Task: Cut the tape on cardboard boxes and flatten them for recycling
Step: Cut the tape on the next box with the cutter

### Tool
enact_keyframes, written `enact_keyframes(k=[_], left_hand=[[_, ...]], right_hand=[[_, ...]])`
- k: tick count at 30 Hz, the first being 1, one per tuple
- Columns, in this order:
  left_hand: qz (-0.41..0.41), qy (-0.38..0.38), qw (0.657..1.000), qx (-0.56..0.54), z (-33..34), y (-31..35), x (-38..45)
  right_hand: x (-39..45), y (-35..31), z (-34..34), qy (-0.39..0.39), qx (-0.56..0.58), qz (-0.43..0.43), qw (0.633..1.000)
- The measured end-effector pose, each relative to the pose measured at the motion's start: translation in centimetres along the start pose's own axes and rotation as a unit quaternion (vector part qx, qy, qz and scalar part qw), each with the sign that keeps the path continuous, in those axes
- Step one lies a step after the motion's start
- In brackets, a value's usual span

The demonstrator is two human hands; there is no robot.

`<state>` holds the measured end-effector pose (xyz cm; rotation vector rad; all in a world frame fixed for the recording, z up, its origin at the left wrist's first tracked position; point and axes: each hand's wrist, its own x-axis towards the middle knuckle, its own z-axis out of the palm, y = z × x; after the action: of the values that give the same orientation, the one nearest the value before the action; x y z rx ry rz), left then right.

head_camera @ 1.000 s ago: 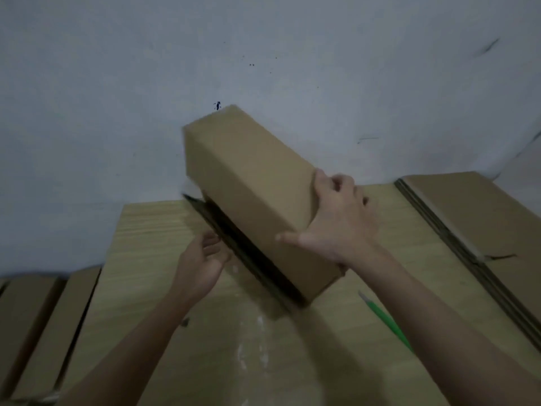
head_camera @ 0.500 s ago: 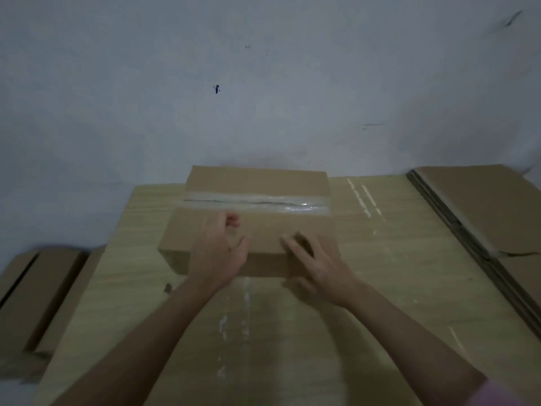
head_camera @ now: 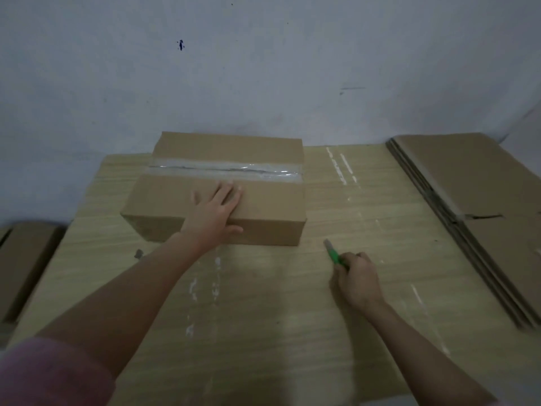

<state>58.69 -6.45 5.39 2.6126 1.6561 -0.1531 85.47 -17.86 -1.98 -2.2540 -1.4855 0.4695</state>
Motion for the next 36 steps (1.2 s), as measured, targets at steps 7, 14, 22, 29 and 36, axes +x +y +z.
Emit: enact_keyframes(k=[7,14,22,29,36], left_hand=[[0.137,0.015,0.989,-0.044,0.6,-3.6,-3.2],[0.259,0.016,0.963,-0.078,-0.8,-7.8,-6.9],[-0.052,0.135,0.967,-0.21,-1.5,-11.1,-3.1],[-0.234,0.089,0.932,-0.263,-0.3,-12.8,0.8],[-0.237,0.12,0.94,-0.214,0.5,-12.4,1.0]], right_hand=[[3.3,-5.2,-4.2,0.121,0.301,-0.048,0.945],[4.6,-13.9,-5.0,-0.065,0.373,-0.068,0.923],[6.7,-23.9,0.0,-0.203,0.196,-0.205,0.937],[8.4,-28.5,2.7,-0.181,0.034,-0.309,0.933],[9.3,-29.4,4.8,-0.18,-0.05,-0.312,0.932]])
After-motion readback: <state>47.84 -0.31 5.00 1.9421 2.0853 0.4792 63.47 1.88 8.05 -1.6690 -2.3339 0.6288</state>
